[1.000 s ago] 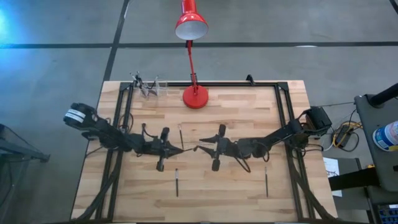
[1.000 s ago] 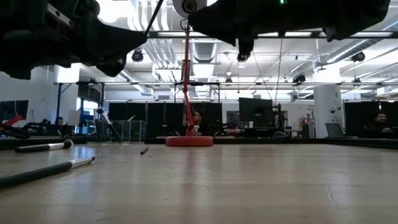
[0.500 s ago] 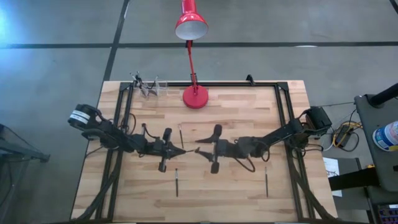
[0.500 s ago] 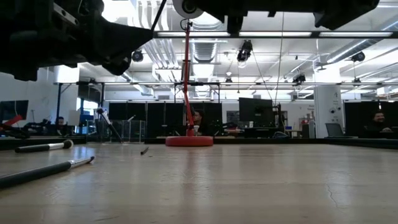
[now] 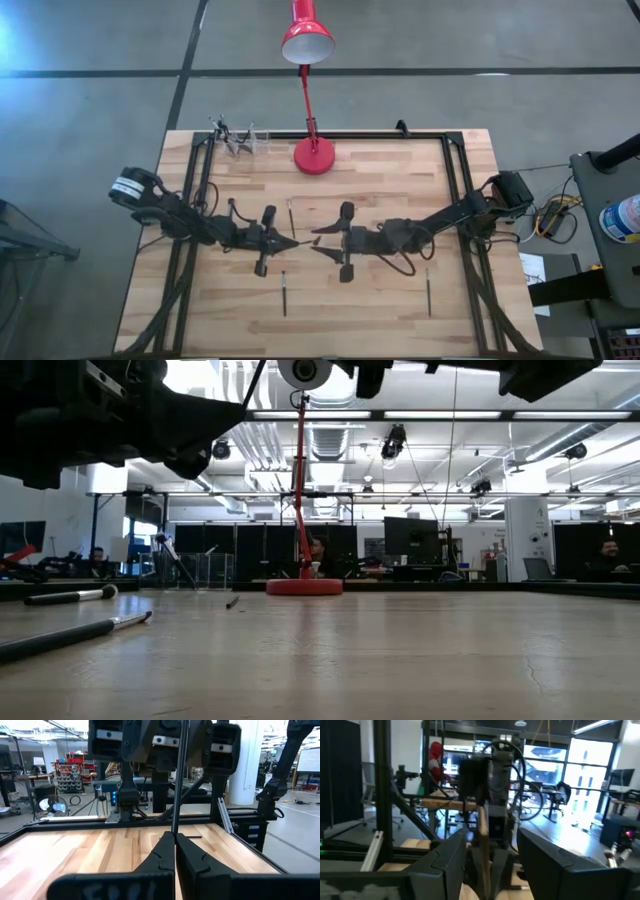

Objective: Pick & Place Makeup Supplies
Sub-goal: Put the makeup brush into the transparent organizer

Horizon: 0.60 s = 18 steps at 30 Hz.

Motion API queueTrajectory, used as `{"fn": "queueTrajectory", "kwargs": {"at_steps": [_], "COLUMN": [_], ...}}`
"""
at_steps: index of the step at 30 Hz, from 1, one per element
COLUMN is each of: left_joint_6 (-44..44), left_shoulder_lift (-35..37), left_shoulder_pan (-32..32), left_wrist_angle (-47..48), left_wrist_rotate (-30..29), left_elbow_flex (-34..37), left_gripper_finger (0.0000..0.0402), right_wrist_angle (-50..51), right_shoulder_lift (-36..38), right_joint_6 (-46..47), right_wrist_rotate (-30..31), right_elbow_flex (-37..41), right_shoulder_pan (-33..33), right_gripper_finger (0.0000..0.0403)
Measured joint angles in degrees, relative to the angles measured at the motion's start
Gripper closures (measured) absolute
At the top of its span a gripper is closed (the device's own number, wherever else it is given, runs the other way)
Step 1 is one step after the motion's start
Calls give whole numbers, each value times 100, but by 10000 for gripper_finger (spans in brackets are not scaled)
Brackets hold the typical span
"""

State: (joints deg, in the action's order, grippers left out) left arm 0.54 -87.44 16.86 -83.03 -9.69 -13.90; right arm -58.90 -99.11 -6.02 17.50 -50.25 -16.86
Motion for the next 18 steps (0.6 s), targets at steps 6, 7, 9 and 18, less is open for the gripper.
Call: {"fn": "queueTrajectory", "kwargs": {"at_steps": [6,7,9,18], "left_joint_6": [7,7,9,-93], "left_shoulder_lift": [0,0,0,4], "left_shoulder_pan": [-2,-2,-4,-68], "left_wrist_angle": [-1,1,1,111], "left_wrist_rotate": [0,0,-25,-35], "left_elbow_flex": [-23,-23,-23,-23], "left_gripper_finger": [401,401,401,400], "right_wrist_angle": [11,13,14,20], "right_shoulder_lift": [0,0,0,0], "right_joint_6": [-22,-22,-20,-173], "right_wrist_rotate": [-22,-22,-22,-1], "right_elbow_flex": [-127,-132,-135,-132], "right_shoulder_pan": [2,0,0,0], "right_gripper_finger": [248,254,269,382]}}
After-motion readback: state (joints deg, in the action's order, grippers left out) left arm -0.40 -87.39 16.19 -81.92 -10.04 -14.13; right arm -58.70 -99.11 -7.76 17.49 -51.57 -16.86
